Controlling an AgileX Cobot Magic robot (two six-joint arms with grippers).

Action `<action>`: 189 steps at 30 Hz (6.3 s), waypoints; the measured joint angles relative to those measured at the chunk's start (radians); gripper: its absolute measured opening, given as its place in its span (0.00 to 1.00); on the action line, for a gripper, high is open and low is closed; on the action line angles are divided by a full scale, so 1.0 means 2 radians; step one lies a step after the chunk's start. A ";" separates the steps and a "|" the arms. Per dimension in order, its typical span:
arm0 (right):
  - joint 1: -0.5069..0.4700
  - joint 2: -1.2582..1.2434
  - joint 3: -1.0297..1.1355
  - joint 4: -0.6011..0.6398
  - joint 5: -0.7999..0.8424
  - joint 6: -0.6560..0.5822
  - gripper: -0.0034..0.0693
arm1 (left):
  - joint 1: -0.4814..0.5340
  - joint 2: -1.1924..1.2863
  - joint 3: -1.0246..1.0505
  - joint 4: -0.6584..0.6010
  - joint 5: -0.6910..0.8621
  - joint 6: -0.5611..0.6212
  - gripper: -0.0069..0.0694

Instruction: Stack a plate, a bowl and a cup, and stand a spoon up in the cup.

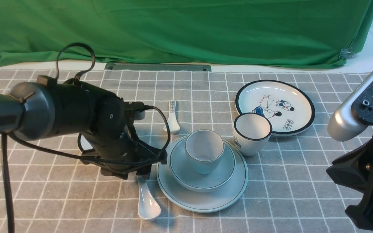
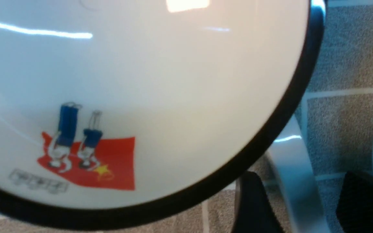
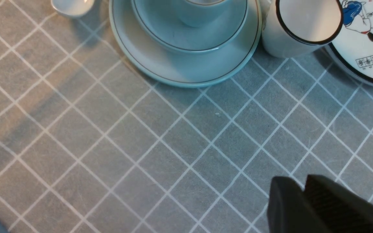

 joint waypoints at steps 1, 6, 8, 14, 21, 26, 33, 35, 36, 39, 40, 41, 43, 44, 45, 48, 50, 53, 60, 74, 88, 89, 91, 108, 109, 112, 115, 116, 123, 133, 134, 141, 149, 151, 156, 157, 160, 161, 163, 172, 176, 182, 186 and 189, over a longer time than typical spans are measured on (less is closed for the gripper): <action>0.000 0.000 0.000 0.000 0.000 0.000 0.21 | 0.000 0.002 0.000 -0.002 -0.002 0.000 0.56; 0.000 0.000 0.000 0.000 0.000 0.000 0.22 | 0.000 0.022 0.000 0.001 -0.012 0.000 0.56; 0.000 0.000 0.000 0.000 0.000 0.000 0.22 | 0.000 0.026 -0.004 0.003 -0.014 0.000 0.56; 0.000 0.000 0.000 0.000 0.000 -0.001 0.23 | 0.000 0.030 -0.007 0.002 -0.006 0.001 0.49; 0.000 0.000 0.000 0.000 0.000 -0.002 0.24 | 0.001 0.026 -0.009 -0.036 0.030 0.046 0.24; 0.000 -0.001 0.000 0.000 0.000 -0.002 0.24 | -0.022 -0.022 0.004 -0.040 0.086 0.062 0.24; 0.000 -0.026 0.000 -0.012 0.006 0.012 0.24 | -0.073 -0.167 0.048 -0.025 -0.022 0.068 0.24; 0.000 -0.034 0.000 -0.020 0.013 0.019 0.24 | -0.087 -0.200 0.064 -0.023 -0.122 0.080 0.24; 0.000 -0.042 0.000 -0.025 0.017 0.025 0.24 | -0.095 -0.212 0.075 -0.023 -0.185 0.090 0.24; 0.000 -0.060 0.011 -0.032 0.015 0.035 0.24 | -0.107 -0.214 0.104 -0.017 -0.358 0.115 0.24; 0.000 -0.066 0.014 -0.032 0.015 0.037 0.24 | -0.108 -0.209 0.110 -0.015 -0.385 0.117 0.24; 0.000 -0.078 0.026 -0.033 0.014 0.043 0.24 | -0.108 -0.196 0.118 -0.004 -0.446 0.121 0.24; 0.000 -0.087 0.038 -0.033 0.012 0.046 0.24 | -0.108 -0.172 0.122 0.010 -0.497 0.124 0.24; 0.000 -0.093 0.044 -0.033 0.011 0.047 0.24 | -0.108 -0.161 0.122 0.014 -0.521 0.126 0.24; 0.000 -0.100 0.055 -0.033 0.008 0.048 0.24 | -0.108 -0.140 0.123 0.024 -0.564 0.128 0.24; 0.000 -0.107 0.071 -0.033 0.002 0.054 0.24 | -0.108 -0.103 0.124 0.035 -0.632 0.129 0.24; 0.000 -0.109 0.078 -0.033 0.001 0.059 0.24 | -0.108 -0.079 0.124 0.038 -0.660 0.132 0.24; 0.000 -0.109 0.082 -0.033 0.001 0.060 0.24 | -0.108 -0.057 0.125 0.038 -0.670 0.137 0.24; 0.000 -0.110 0.082 -0.033 -0.002 0.060 0.24 | -0.108 -0.014 0.125 0.040 -0.723 0.154 0.24; 0.000 -0.110 0.082 -0.033 -0.004 0.060 0.24 | -0.108 0.016 0.131 0.040 -0.741 0.154 0.34; 0.000 -0.110 0.067 -0.034 -0.004 0.060 0.24 | -0.108 -0.045 0.190 0.032 -0.765 0.156 0.72; 0.000 -0.110 0.060 -0.034 -0.005 0.060 0.24 | -0.108 -0.066 0.195 0.032 -0.754 0.156 0.69; 0.000 -0.110 0.050 -0.034 -0.006 0.060 0.24 | -0.108 -0.096 0.199 0.032 -0.725 0.154 0.64; 0.000 -0.242 0.146 -0.034 -0.046 0.158 0.08 | -0.108 -0.659 0.368 0.032 -0.345 0.148 0.10; 0.000 -0.244 0.148 -0.034 -0.047 0.160 0.08 | -0.108 -0.664 0.377 0.032 -0.347 0.148 0.10; 0.000 -0.251 0.164 -0.034 -0.058 0.179 0.08 | -0.108 -0.736 0.439 0.032 -0.380 0.148 0.10; 0.000 -0.251 0.167 -0.034 -0.061 0.184 0.08 | -0.108 -0.774 0.480 0.037 -0.396 0.148 0.10; 0.000 -0.251 0.167 -0.034 -0.062 0.185 0.08 | -0.108 -0.777 0.484 0.037 -0.397 0.148 0.10; 0.000 -0.252 0.167 -0.034 -0.064 0.187 0.09 | -0.108 -0.789 0.543 0.038 -0.396 0.148 0.10; -0.040 -0.262 0.174 -0.040 -0.069 0.187 0.12 | -0.108 -0.790 0.544 0.041 -0.313 0.148 0.11; -0.059 -0.266 0.176 -0.044 -0.071 0.184 0.12 | -0.108 -0.790 0.544 0.041 -0.310 0.148 0.11; -0.294 -0.353 0.303 0.024 -0.236 0.021 0.07 | -0.108 -0.790 0.544 0.041 -0.303 0.148 0.11; -0.386 -0.469 0.464 0.061 -0.307 0.017 0.07 | -0.108 -0.790 0.544 0.041 -0.303 0.148 0.11; -0.387 -0.482 0.480 0.061 -0.314 0.019 0.07 | -0.108 -0.790 0.544 0.041 -0.303 0.148 0.11; -0.388 -0.502 0.506 0.063 -0.332 0.032 0.07 | -0.108 -0.790 0.544 0.041 -0.303 0.148 0.11; -0.388 -0.502 0.506 0.063 -0.332 0.032 0.07 | -0.108 -0.790 0.544 0.041 -0.303 0.148 0.11; -0.388 -0.502 0.506 0.063 -0.332 0.032 0.07 | -0.108 -0.790 0.544 0.041 -0.303 0.148 0.11; -0.388 -0.502 0.506 0.063 -0.332 0.032 0.07 | -0.108 -0.790 0.544 0.041 -0.303 0.148 0.11; -0.388 -0.502 0.506 0.063 -0.332 0.021 0.07 | -0.108 -0.790 0.544 0.041 -0.303 0.148 0.11; -0.388 -0.502 0.506 0.063 -0.322 0.001 0.08 | -0.108 -0.790 0.544 0.041 -0.303 0.148 0.11; -0.388 -0.502 0.506 0.064 -0.322 0.001 0.08 | -0.108 -0.790 0.544 0.041 -0.303 0.148 0.11; -0.388 -0.502 0.506 0.064 -0.322 0.002 0.09 | -0.108 -0.790 0.544 0.041 -0.303 0.148 0.11; -0.388 -0.502 0.506 0.064 -0.322 0.002 0.10 | -0.108 -0.790 0.544 0.042 -0.303 0.148 0.11; -0.388 -0.502 0.506 0.064 -0.322 0.002 0.12 | -0.108 -0.790 0.544 0.042 -0.303 0.148 0.11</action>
